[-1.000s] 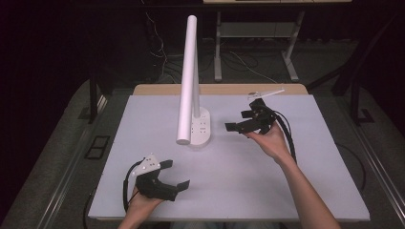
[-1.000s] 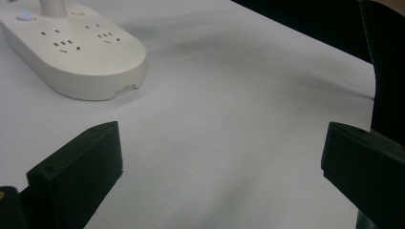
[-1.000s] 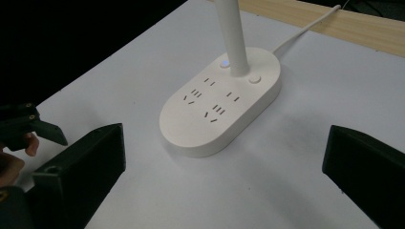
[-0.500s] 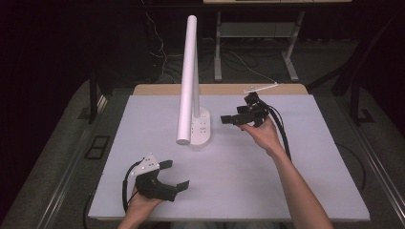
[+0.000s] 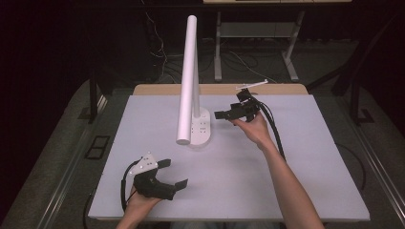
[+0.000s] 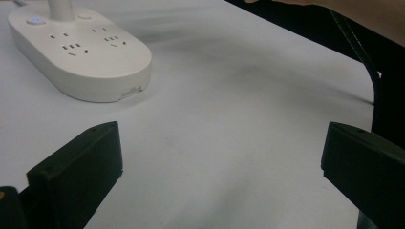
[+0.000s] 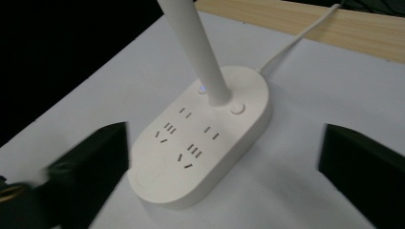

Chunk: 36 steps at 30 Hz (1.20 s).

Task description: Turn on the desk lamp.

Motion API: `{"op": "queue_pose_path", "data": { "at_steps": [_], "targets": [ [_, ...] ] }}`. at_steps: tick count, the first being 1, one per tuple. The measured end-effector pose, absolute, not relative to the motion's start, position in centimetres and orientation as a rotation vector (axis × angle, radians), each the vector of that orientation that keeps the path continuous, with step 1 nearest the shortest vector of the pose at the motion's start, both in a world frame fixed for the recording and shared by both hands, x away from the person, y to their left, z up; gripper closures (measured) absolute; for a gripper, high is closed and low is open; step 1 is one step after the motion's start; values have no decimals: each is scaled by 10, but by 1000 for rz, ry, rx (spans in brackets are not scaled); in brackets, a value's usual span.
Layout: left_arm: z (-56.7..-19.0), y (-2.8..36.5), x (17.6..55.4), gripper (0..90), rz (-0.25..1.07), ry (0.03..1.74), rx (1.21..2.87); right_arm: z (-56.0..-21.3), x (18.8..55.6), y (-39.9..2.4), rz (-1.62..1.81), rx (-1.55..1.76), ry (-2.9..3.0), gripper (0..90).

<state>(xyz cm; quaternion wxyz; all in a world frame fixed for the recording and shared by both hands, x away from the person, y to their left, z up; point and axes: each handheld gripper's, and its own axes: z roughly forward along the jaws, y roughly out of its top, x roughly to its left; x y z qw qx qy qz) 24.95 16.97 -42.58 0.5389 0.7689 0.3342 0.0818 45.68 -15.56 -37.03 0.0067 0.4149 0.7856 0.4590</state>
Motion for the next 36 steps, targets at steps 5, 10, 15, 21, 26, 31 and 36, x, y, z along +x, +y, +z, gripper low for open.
{"op": "queue_pose_path", "data": {
  "at_steps": [5, 10, 15, 21, 26, 31, 36],
  "targets": [
    [-425, 169, 248, 0, 202, 791, 1824, -377, 462, -153, 1472, 1285, 2442, 146],
    [-425, 168, 248, 0, 196, 788, 1826, -386, 469, -148, 1464, 1294, 2454, 238],
    [-425, 169, 248, 0, 197, 789, 1822, -390, 475, -144, 1453, 1298, 2468, 290],
    [-425, 169, 249, 0, 194, 785, 1826, -391, 482, -135, 1447, 1283, 2470, 361],
    [-425, 169, 249, 0, 190, 789, 1825, -393, 488, -126, 1430, 1288, 2500, 449],
    [-426, 170, 250, 0, 187, 789, 1825, -396, 489, -120, 1405, 1303, 2517, 505],
    [-426, 170, 250, 0, 187, 788, 1823, -403, 495, -113, 1394, 1325, 2514, 590]
  ]
}}
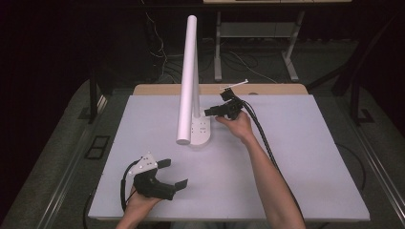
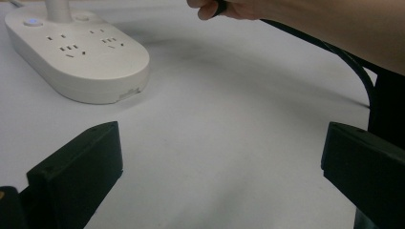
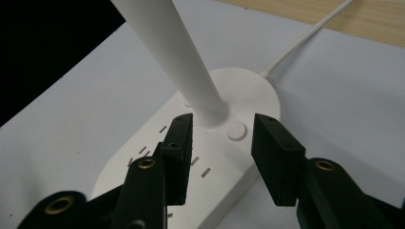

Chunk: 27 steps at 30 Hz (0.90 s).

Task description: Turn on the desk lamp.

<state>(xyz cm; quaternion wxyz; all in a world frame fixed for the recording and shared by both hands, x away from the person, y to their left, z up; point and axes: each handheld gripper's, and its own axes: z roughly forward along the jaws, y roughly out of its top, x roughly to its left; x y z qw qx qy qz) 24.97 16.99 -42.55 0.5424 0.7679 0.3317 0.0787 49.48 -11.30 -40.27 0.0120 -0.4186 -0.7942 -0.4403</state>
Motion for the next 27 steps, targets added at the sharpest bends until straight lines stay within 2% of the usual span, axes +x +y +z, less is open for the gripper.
{"op": "queue_pose_path", "data": {
  "at_steps": [9, 19, 27],
  "targets": [
    [-426, 170, 250, 0, 178, 789, 1820, -403, 502, -104, -1387, -1327, -2484, 652],
    [-426, 170, 251, 0, 180, 787, 1819, -415, 512, -96, -1386, -1356, -2477, 815],
    [-426, 171, 251, 0, 180, 789, 1816, -425, 514, -91, -1371, -1359, -2463, 892]
  ]
}}
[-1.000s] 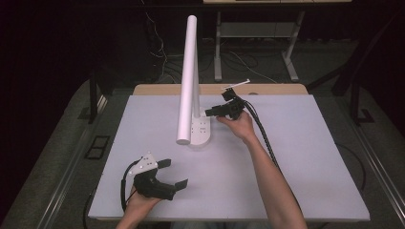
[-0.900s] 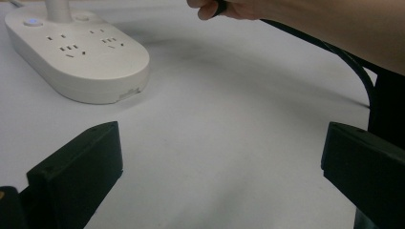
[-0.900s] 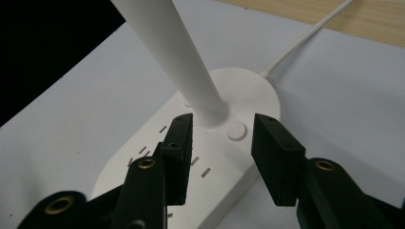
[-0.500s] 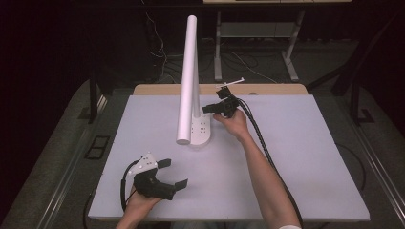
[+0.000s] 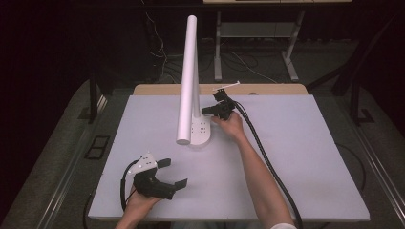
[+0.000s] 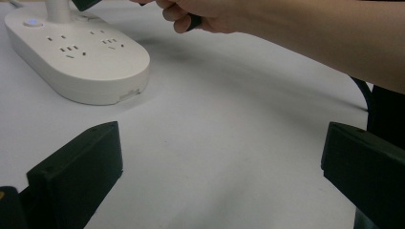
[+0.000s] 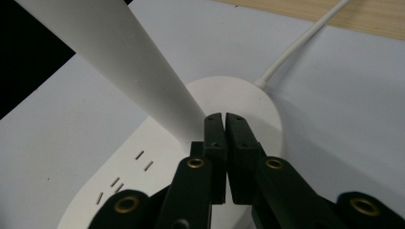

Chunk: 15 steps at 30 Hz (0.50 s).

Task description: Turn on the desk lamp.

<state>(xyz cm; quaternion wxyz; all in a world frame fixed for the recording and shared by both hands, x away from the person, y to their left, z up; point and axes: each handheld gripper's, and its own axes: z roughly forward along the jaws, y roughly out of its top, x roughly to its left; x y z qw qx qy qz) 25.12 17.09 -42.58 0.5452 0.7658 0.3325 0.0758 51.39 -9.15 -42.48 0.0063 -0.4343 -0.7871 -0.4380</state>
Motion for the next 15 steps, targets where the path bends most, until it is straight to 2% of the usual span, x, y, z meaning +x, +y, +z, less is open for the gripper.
{"op": "queue_pose_path", "data": {
  "at_steps": [15],
  "targets": [
    [-426, 170, 251, 0, 175, 786, 1817, -430, 514, -90, -1367, -1355, -2481, 897]
  ]
}}
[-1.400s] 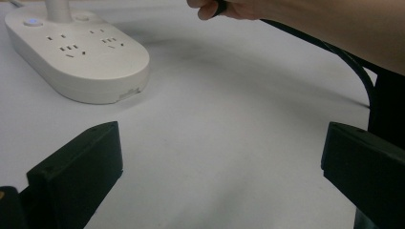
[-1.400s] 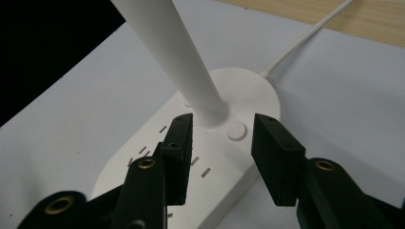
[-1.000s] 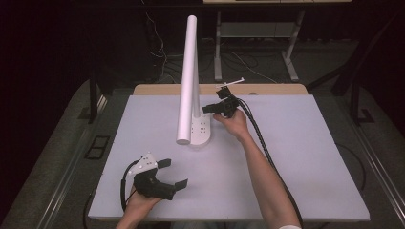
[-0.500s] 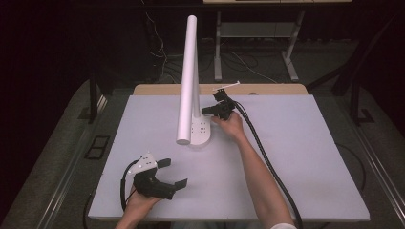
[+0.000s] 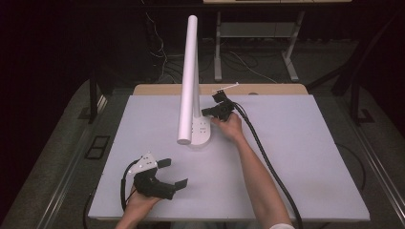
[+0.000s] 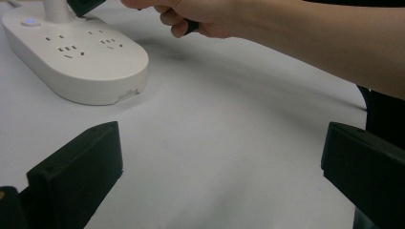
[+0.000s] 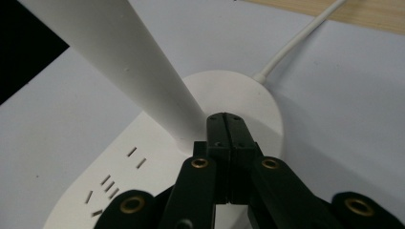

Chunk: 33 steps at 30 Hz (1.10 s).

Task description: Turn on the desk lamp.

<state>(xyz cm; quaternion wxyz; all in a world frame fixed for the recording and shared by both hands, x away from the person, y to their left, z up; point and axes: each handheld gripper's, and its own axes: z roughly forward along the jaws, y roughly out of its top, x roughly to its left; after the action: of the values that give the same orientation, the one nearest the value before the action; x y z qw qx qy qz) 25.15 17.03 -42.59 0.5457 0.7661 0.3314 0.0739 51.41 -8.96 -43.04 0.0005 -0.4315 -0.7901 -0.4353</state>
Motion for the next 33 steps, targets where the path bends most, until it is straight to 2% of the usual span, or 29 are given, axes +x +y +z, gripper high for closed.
{"op": "queue_pose_path", "data": {
  "at_steps": [33],
  "targets": [
    [-426, 170, 251, 0, 174, 783, 1818, -426, 507, -96, -1347, -1344, -2527, 898]
  ]
}}
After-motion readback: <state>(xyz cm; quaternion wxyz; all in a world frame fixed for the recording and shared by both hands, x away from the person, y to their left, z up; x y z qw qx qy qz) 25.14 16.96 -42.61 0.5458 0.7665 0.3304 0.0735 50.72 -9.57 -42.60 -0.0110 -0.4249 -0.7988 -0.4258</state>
